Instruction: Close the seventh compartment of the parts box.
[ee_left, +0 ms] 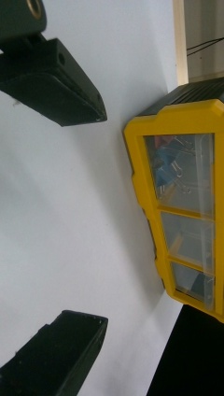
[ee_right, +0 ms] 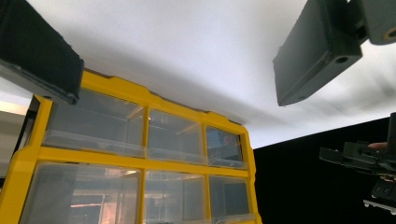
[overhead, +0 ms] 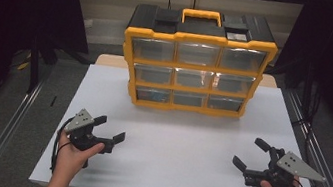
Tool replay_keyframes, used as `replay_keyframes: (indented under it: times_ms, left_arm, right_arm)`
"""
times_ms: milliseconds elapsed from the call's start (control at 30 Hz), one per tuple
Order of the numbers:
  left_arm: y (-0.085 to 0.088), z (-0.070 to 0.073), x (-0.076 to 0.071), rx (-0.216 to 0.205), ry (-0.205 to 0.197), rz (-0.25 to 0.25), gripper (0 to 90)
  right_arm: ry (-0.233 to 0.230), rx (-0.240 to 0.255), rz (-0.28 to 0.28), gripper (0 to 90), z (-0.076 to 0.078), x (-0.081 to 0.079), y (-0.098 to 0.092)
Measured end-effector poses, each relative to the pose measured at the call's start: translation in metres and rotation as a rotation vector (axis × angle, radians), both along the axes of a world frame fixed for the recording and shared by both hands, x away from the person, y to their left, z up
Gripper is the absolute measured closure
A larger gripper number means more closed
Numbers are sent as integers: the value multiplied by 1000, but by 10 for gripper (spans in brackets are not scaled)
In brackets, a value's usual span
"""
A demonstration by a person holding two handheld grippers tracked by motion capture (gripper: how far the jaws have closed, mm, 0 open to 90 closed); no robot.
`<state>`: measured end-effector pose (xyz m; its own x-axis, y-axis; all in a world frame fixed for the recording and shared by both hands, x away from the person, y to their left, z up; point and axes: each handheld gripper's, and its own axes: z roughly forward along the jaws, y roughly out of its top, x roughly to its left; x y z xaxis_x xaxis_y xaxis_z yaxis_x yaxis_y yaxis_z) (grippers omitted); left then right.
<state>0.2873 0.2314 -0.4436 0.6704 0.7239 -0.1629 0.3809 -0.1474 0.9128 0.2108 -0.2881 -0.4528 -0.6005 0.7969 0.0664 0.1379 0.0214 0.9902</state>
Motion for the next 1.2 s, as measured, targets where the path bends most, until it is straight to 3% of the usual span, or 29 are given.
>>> replay_keyframes:
  times_ms: [1200]
  left_arm:
    - [21,-4,-15,-24,-24,29,33]
  right_arm:
    - [5,-17,5,16,-1,0,2]
